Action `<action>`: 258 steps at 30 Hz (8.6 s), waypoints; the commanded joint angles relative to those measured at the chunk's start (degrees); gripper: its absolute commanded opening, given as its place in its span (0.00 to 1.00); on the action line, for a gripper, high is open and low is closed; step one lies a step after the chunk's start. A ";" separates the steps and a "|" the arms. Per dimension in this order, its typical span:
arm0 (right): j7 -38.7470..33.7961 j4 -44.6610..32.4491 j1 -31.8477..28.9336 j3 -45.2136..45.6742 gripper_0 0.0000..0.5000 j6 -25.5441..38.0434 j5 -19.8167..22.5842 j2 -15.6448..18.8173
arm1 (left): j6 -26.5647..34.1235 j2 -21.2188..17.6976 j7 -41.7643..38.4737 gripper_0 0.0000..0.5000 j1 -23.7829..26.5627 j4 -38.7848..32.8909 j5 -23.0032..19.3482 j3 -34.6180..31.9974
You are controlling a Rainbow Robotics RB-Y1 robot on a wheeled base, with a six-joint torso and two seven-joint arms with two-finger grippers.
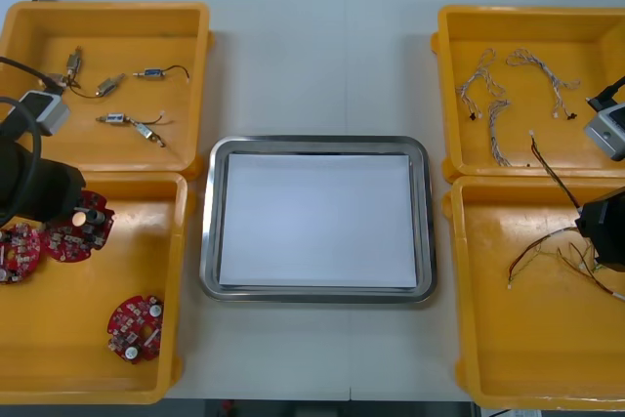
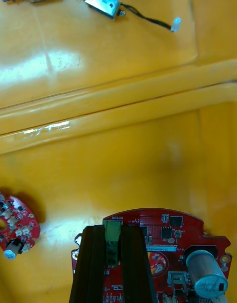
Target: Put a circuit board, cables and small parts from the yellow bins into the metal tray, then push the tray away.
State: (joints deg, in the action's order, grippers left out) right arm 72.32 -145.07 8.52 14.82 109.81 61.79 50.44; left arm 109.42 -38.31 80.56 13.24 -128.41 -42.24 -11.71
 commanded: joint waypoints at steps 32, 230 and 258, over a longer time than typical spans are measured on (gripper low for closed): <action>1.51 -0.92 -0.79 -0.67 0.00 0.19 -0.44 2.20 | 0.58 5.88 -42.15 0.00 19.11 -0.53 10.42 36.59; 23.75 24.13 37.44 -75.46 0.00 -24.91 -22.77 -8.78 | -33.22 -8.27 69.03 1.00 32.12 59.50 -7.25 17.07; 22.08 26.24 37.53 -75.11 1.00 -25.70 -22.15 -9.13 | -33.66 -7.22 74.44 1.00 29.57 59.59 -5.84 17.16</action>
State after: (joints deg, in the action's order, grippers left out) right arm 96.35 -118.13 44.27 -60.69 84.60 38.65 41.74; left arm 76.57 -44.68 149.03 43.20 -68.10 -49.31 6.78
